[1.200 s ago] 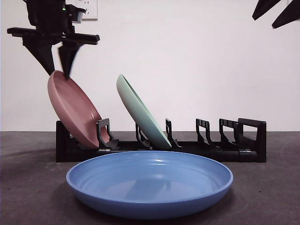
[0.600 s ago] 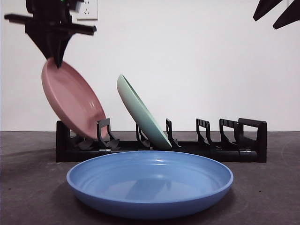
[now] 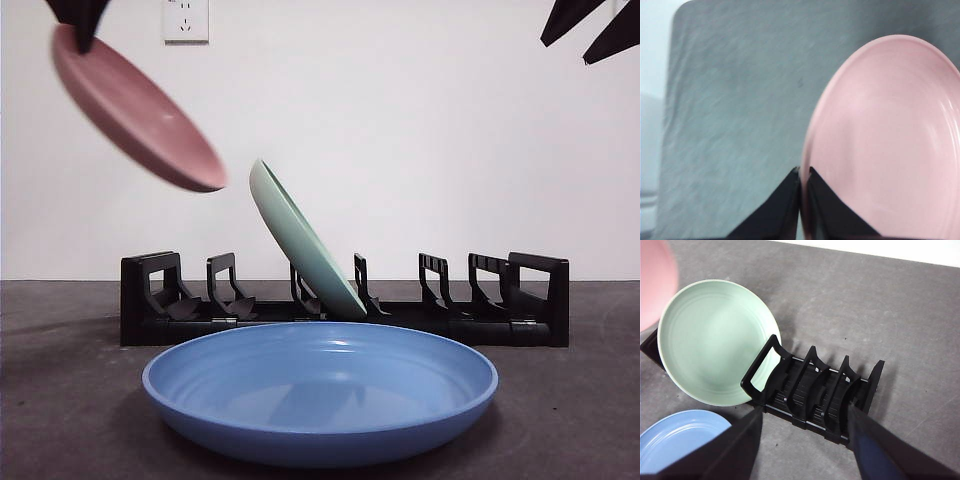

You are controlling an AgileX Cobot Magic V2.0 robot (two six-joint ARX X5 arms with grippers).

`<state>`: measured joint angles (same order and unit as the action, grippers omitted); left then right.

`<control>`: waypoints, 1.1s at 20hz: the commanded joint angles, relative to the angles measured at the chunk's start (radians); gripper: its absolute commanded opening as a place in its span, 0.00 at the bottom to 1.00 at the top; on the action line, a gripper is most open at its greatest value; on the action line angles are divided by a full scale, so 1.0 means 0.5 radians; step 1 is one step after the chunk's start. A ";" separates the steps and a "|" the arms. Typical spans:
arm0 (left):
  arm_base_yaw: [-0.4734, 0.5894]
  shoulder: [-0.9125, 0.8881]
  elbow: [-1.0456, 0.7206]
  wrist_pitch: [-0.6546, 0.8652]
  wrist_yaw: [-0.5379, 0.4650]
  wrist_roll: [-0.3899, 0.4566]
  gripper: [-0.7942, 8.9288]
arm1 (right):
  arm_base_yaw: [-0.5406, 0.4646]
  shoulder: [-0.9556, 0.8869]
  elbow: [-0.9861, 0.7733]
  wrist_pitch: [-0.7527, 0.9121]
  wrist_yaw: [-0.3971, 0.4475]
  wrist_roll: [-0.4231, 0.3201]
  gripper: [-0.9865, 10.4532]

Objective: Place the plate

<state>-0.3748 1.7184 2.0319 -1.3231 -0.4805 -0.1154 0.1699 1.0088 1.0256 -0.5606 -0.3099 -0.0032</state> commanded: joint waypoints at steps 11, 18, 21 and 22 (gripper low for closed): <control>-0.037 -0.716 -0.752 0.249 0.310 -0.102 0.09 | 0.008 0.020 0.017 -0.017 0.008 -0.008 0.32; -0.038 -1.649 -1.873 0.645 0.878 -0.422 0.09 | 0.008 0.020 0.017 -0.034 0.010 -0.009 0.32; -0.039 -1.885 -2.145 0.659 1.085 -0.572 0.09 | 0.008 0.020 0.017 -0.036 0.053 -0.010 0.32; -0.039 -1.933 -2.217 0.677 1.152 -0.629 0.09 | 0.008 0.020 0.017 -0.037 0.053 -0.010 0.32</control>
<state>-0.3897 0.7437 0.9108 -1.0039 0.0872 -0.3828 0.1699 1.0088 1.0256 -0.5819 -0.2859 -0.0036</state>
